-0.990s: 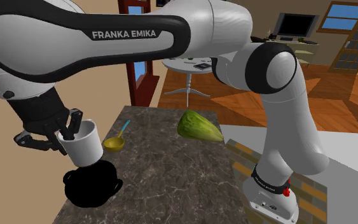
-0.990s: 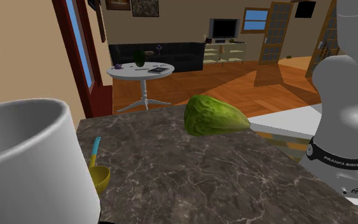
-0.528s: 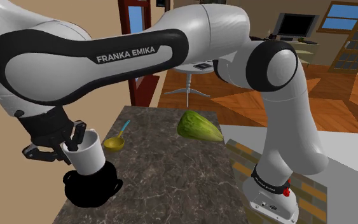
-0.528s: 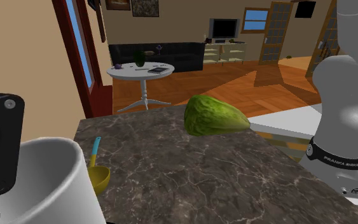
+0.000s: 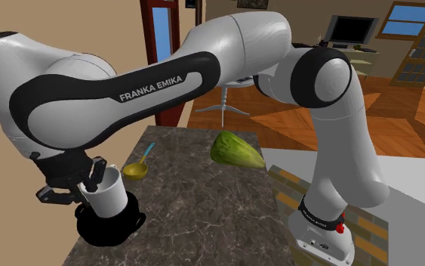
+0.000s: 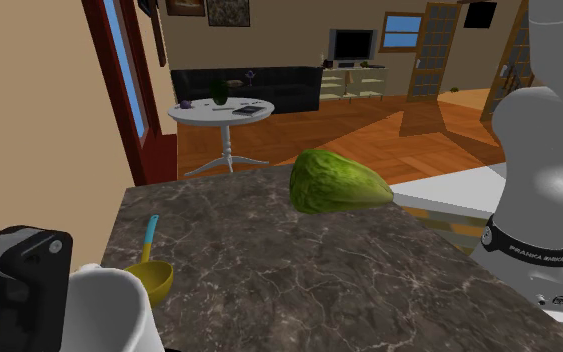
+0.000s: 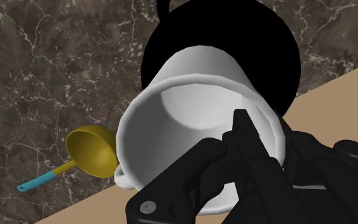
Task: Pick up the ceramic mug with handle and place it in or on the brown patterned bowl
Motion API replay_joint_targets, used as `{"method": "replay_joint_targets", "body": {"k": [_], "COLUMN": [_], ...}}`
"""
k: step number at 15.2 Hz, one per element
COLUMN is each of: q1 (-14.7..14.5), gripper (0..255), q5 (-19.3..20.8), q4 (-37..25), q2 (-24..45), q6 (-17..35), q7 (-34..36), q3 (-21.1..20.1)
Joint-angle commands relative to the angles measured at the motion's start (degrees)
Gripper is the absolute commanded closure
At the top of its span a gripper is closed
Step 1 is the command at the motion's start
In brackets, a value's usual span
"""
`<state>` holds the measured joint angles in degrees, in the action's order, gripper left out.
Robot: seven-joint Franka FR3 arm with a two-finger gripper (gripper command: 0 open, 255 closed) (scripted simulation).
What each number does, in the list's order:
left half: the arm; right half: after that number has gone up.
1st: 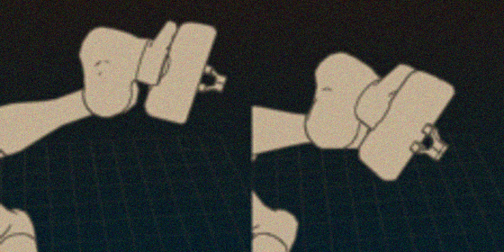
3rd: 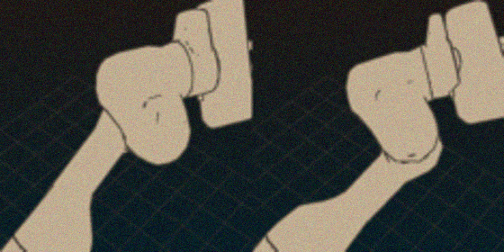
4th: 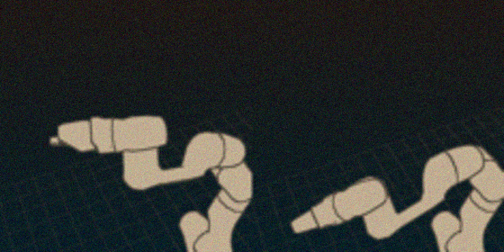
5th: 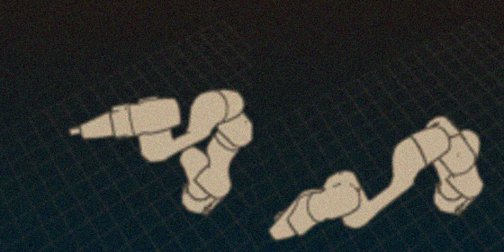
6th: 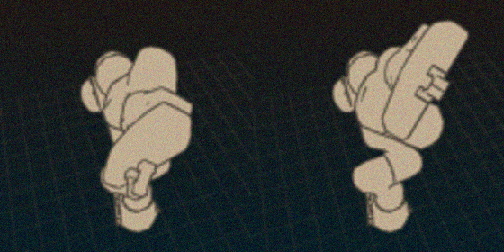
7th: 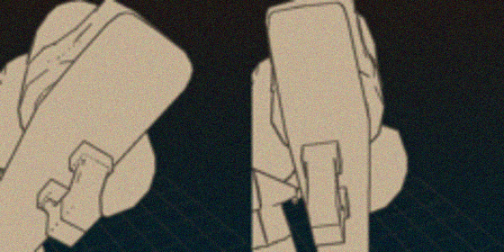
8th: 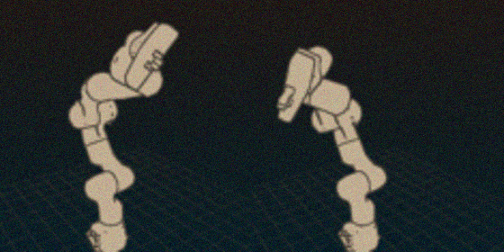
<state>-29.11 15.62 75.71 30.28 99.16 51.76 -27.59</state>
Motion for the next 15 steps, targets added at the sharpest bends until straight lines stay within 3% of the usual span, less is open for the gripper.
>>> {"method": "replay_joint_targets", "body": {"k": [1, 7, 8, 13, 15], "q1": [0.06, 0.06, 0.06, 0.06, -0.72], "gripper": [255, 255, 0, 0, 0], "q5": [-0.01, -0.01, -0.01, -0.01, -0.04], "q4": [0.39, 0.39, 0.4, 0.39, -4.01], "q2": [-0.11, -0.11, -0.11, -0.11, 0.2], "q6": [0.33, 0.33, 0.34, 0.34, -3.68], "q7": [0.04, 0.04, 0.04, 0.04, -0.26], "q3": [-0.01, -0.01, -0.01, -0.01, -0.1]}}
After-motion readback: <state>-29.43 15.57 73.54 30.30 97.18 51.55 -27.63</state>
